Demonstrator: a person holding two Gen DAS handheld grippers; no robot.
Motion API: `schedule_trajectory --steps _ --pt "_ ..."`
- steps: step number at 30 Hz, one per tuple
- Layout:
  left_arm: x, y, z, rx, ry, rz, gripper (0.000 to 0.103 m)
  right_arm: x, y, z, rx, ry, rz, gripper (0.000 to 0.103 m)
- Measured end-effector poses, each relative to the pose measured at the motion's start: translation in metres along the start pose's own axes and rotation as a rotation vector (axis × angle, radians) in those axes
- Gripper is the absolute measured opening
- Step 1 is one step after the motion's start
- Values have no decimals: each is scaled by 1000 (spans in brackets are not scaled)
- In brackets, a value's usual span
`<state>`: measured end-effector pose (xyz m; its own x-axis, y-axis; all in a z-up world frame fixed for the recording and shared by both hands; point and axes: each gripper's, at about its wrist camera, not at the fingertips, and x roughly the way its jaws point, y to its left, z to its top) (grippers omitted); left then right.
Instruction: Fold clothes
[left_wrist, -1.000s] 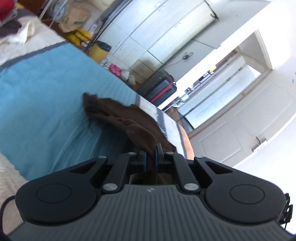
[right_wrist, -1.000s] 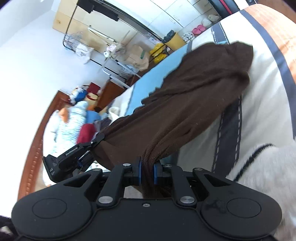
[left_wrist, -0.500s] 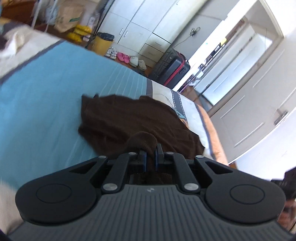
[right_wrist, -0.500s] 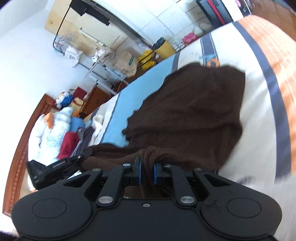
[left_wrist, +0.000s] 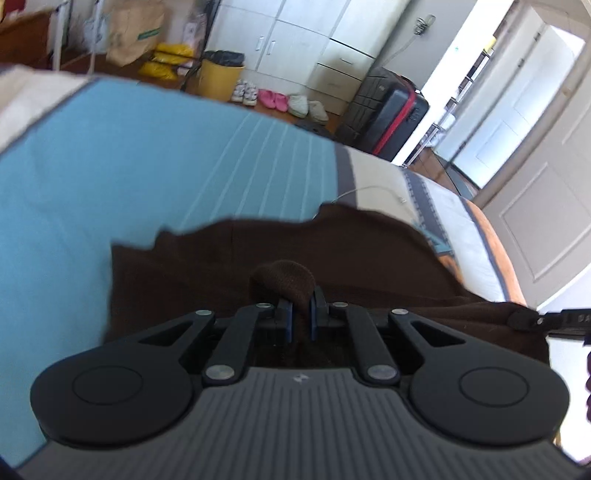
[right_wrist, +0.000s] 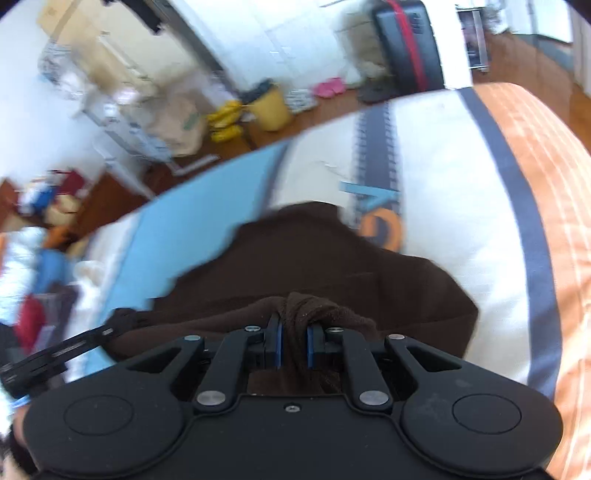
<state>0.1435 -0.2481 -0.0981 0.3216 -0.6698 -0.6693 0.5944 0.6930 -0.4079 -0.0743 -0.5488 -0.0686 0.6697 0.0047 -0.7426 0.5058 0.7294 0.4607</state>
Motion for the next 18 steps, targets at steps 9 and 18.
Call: schedule_trajectory --steps 9,18 --pt "34 0 -2 70 -74 -17 13 34 -42 5 82 -35 36 15" --pt "52 7 -14 121 -53 26 18 58 -64 12 89 -67 -14 22"
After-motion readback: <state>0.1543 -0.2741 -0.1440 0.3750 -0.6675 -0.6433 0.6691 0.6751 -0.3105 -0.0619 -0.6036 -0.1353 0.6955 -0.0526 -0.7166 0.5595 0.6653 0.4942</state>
